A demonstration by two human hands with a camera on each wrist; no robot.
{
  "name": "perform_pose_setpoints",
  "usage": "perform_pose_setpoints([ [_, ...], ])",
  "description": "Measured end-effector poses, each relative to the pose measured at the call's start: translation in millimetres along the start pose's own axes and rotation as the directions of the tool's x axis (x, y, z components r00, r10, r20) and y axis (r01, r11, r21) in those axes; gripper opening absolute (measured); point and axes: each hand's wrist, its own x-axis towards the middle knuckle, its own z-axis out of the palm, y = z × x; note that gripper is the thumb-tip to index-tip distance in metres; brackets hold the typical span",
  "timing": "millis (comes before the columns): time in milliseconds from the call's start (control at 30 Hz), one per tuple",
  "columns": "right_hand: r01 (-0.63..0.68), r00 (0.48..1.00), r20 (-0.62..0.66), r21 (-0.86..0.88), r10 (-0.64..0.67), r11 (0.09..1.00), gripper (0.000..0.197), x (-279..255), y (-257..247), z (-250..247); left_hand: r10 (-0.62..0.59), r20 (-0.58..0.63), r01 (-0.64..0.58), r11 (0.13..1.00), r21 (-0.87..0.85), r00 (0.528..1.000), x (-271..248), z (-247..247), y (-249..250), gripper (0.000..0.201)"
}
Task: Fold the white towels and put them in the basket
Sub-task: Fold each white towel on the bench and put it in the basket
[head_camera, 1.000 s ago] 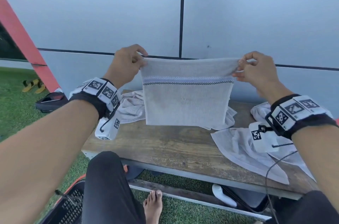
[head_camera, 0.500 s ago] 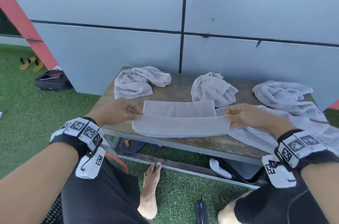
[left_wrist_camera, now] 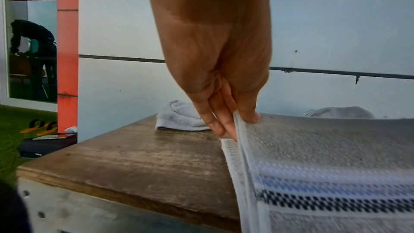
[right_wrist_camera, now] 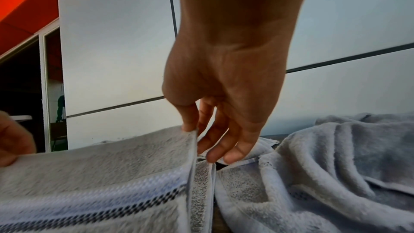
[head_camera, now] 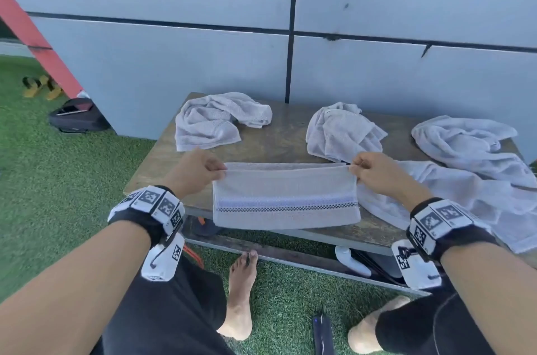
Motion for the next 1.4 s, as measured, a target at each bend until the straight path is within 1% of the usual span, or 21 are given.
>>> perform_pose_setpoints([
  [67,-0.013,0.997,-0.071,-0.015,0.012,1.000,0.024,10.9,-2.9,6.1,-0.012,-0.045,0.013,1.000,0.026,0.999,15.8,5.3,0.7,0.006],
  [133,-0.032,0.991,-0.132,0.003,0.032,0.999,0.024,20.7,-5.2,11.7,0.001,-0.082,0.004,0.998,0.057,0.997,29.6,11.4,3.2,0.006],
  [200,-0.048,0.985,-0.168,0.017,0.050,0.999,0.021,31.8,-3.0,19.1,0.003,-0.110,0.006,0.997,0.082,0.994,41.4,18.0,6.2,0.011],
  [300,-0.082,0.981,-0.176,0.005,0.082,0.997,0.019,45.7,4.6,31.7,-0.010,-0.137,0.024,0.994,0.103,0.991,58.4,27.6,4.5,0.016],
  [400,-0.105,0.981,-0.169,-0.048,0.095,0.993,0.019,52.3,10.1,41.6,-0.038,-0.133,0.052,0.993,0.108,0.990,68.8,37.7,-3.6,0.009],
  [533,-0.052,0.983,-0.178,-0.076,0.038,0.996,0.012,58.3,13.0,46.4,-0.028,-0.134,0.045,0.991,0.123,0.991,74.6,45.6,-13.7,0.010],
  [600,-0.029,0.988,-0.156,-0.102,0.012,0.994,0.014,59.7,13.2,46.3,-0.026,-0.119,0.040,0.993,0.114,0.993,76.4,45.3,-15.6,0.013],
  [700,-0.005,0.992,-0.125,-0.151,-0.014,0.988,0.011,59.6,13.4,45.6,-0.025,-0.077,0.036,0.987,0.154,0.997,76.8,42.4,-17.8,0.016],
  [833,0.003,0.997,-0.075,-0.237,-0.021,0.971,0.010,54.1,9.5,44.5,-0.042,-0.021,0.046,0.970,0.240,0.999,75.1,39.8,-18.8,0.016],
  [933,0.019,0.998,-0.045,-0.295,-0.033,0.955,0.014,44.3,3.2,43.6,-0.050,0.041,0.033,0.940,0.340,0.998,68.0,39.7,-16.0,0.021],
  [1033,-0.012,0.998,-0.062,-0.262,-0.004,0.965,0.020,32.6,-0.1,42.3,-0.054,0.086,0.018,0.930,0.366,0.995,56.1,37.8,-12.3,0.021],
  [1100,-0.018,0.996,-0.087,-0.219,-0.001,0.975,0.012,25.8,-4.3,39.0,-0.019,0.089,-0.016,0.928,0.373,0.996,48.2,33.1,-6.4,0.014],
  [1133,-0.013,0.995,-0.095,-0.197,-0.006,0.980,0.011,23.3,-6.7,35.6,-0.001,0.091,-0.033,0.930,0.366,0.996,46.6,29.4,-4.1,0.009],
  [1167,-0.003,0.995,-0.101,-0.182,-0.016,0.983,0.016,21.2,-10.4,30.6,0.015,0.091,-0.046,0.935,0.351,0.996,44.8,24.3,0.2,0.006],
  [1200,0.011,0.994,-0.108,-0.177,-0.031,0.984,0.017,20.4,-14.4,25.0,0.028,0.083,-0.055,0.941,0.335,0.996,44.1,18.6,4.4,0.005],
  [1267,0.055,0.985,-0.149,-0.191,-0.084,0.980,0.008,20.3,-22.8,10.9,0.072,0.036,-0.080,0.945,0.318,0.997,44.7,5.2,14.6,0.002],
  [1333,0.103,0.965,-0.219,-0.177,-0.141,0.979,0.006,20.8,-31.2,-4.9,0.146,-0.052,-0.126,0.951,0.282,0.988,45.5,-10.0,26.7,0.006],
  [1400,0.147,0.931,-0.317,-0.128,-0.181,0.981,0.007,21.0,-37.8,-19.2,0.208,-0.165,-0.167,0.958,0.234,0.964,41.6,-25.2,40.7,0.007],
])
